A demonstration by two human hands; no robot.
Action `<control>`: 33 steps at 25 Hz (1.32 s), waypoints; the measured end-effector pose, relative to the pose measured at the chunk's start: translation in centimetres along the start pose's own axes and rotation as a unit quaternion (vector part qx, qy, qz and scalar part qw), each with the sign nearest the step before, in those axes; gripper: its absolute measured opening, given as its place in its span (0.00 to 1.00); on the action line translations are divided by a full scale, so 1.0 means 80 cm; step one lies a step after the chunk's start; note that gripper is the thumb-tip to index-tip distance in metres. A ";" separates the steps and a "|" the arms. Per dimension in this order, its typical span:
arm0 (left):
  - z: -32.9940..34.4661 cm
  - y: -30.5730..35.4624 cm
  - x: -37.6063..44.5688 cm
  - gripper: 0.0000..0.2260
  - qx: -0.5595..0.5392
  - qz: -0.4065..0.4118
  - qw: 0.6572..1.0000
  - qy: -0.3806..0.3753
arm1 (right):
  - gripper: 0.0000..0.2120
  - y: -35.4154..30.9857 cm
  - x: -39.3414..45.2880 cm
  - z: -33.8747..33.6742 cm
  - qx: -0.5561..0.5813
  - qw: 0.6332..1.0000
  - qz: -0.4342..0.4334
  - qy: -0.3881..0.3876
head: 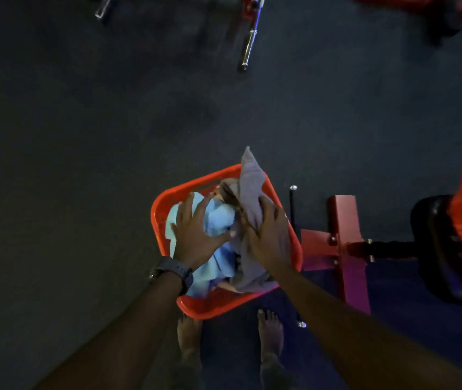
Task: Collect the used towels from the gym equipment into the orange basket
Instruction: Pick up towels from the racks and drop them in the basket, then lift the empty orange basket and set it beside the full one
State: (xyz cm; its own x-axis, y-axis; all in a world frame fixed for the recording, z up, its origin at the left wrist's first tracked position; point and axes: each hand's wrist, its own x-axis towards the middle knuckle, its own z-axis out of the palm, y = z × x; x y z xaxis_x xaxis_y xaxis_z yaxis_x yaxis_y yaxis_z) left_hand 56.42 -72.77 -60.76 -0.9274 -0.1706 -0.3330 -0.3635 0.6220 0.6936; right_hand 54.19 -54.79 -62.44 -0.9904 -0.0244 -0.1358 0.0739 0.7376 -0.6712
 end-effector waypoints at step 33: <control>-0.285 0.474 -0.017 0.01 -0.319 0.165 0.924 0.131 | 0.18 -0.272 0.138 -0.453 0.248 0.962 -0.008 0.111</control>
State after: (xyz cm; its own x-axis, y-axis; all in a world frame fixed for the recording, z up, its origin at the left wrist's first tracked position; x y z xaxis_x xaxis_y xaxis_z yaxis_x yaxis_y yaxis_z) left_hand 41.87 -66.35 -19.44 -0.9564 -0.2829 0.0721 0.0423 0.1099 0.9930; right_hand 37.43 -46.63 -22.91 -0.9884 0.1517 -0.0003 0.0502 0.3250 -0.9444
